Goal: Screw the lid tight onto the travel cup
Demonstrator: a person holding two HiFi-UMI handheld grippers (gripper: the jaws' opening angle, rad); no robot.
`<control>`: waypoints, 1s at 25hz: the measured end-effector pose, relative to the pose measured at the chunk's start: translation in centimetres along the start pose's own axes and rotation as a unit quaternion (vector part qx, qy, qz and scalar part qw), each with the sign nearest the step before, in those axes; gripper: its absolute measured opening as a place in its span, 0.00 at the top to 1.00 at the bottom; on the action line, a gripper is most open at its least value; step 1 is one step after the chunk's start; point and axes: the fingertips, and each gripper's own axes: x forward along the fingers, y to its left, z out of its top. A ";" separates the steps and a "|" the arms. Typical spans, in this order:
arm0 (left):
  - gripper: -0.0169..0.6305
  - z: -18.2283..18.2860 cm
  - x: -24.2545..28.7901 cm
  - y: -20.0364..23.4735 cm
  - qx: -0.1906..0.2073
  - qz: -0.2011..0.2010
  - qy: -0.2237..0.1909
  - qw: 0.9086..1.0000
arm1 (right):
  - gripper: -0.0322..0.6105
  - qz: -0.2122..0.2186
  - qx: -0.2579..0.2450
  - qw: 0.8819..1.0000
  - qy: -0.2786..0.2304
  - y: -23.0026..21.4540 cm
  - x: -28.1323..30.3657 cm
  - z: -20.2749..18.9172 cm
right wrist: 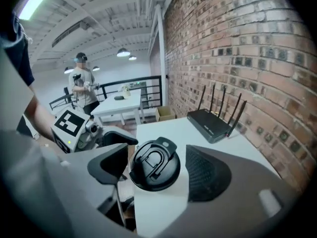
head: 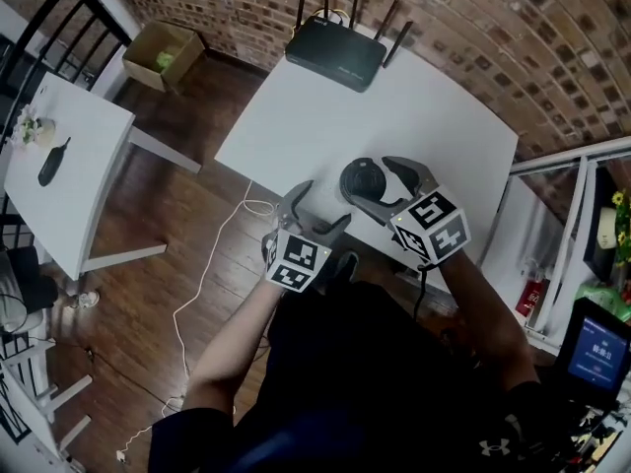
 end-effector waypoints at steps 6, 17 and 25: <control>0.61 9.4 -10.0 2.2 -0.100 0.053 -0.151 0.982 | 0.76 -0.065 0.104 0.969 -0.216 -2.1 -8.9 5.2; 0.96 15.5 -14.6 -1.1 -0.101 0.087 -0.193 0.972 | 0.93 -0.028 0.048 0.952 -0.301 5.5 -10.0 8.7; 0.96 15.4 -15.2 -1.6 -0.096 0.095 -0.192 0.972 | 0.93 -0.039 0.011 0.951 -0.308 6.2 -10.6 9.0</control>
